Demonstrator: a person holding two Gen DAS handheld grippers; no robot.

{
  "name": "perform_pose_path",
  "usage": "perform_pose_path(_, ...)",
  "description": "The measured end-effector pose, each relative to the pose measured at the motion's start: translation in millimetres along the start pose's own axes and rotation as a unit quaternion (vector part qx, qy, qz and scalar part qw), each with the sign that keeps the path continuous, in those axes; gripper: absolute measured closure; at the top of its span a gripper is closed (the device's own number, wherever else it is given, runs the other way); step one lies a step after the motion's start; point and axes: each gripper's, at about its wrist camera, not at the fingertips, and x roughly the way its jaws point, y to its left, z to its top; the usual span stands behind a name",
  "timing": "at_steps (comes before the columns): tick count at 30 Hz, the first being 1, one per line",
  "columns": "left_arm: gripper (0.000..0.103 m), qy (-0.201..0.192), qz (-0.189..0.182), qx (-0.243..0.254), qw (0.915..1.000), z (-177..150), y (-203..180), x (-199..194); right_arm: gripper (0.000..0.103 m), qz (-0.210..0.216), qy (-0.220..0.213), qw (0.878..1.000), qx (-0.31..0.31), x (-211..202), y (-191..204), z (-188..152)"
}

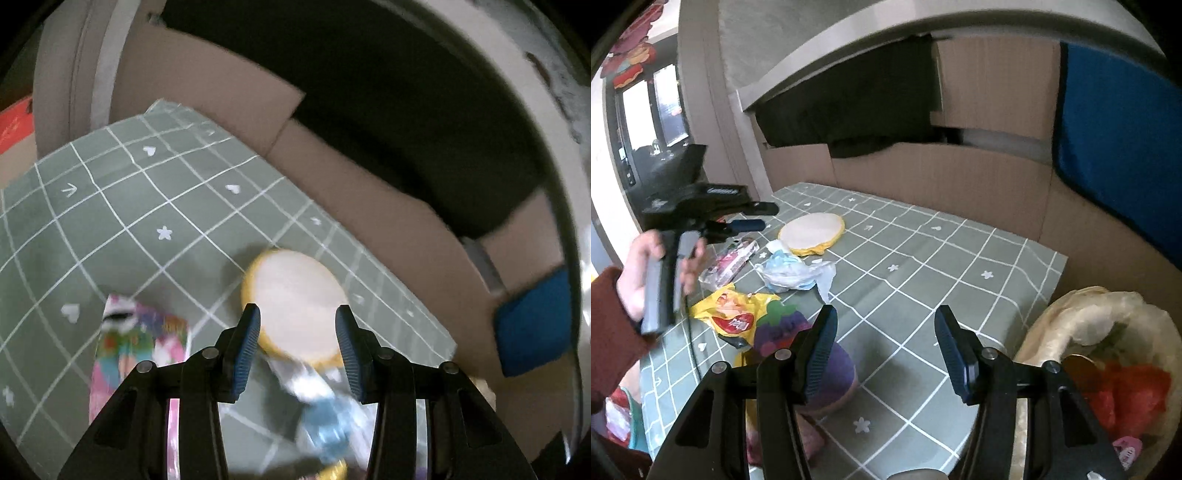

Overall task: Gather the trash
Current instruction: 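Reach the left tool to the round yellow-rimmed pad and grasp it, then grasp the white-and-blue plastic bag with the right tool while the left tool holds the pad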

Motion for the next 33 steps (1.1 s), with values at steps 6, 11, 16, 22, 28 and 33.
perform_pose_path(6, 0.06, 0.035, 0.03, -0.042, 0.9981, 6.1, 10.0, 39.2, 0.05, -0.002, 0.012, 1.0, 0.008, 10.6, -7.7, -3.8)
perform_pose_path(11, 0.083, 0.021, 0.043, -0.036, 0.9982, -3.7, 2.7, 41.7, 0.05, -0.007, 0.015, 1.0, 0.016, 11.9, -15.2, -2.9)
perform_pose_path(16, 0.091, -0.009, 0.036, -0.001, 0.9993, -16.3, -9.3, 15.0, 0.05, 0.011, 0.019, 1.0, 0.0, 12.4, -9.9, 8.7)
perform_pose_path(22, 0.092, -0.063, 0.03, 0.049, 0.9963, -39.7, -14.9, -60.0, 0.05, 0.074, 0.04, 0.995, -0.051, 26.5, 23.6, 32.3)
perform_pose_path(28, 0.092, -0.115, 0.039, 0.058, 0.9909, -71.5, 8.0, -134.5, 0.05, 0.127, 0.065, 0.985, -0.097, 45.1, 65.8, 55.1)
perform_pose_path(33, 0.092, -0.152, 0.064, 0.055, 0.9848, -93.1, 33.5, -171.9, 0.05, 0.144, 0.081, 0.98, -0.106, 52.2, 100.0, 54.3)
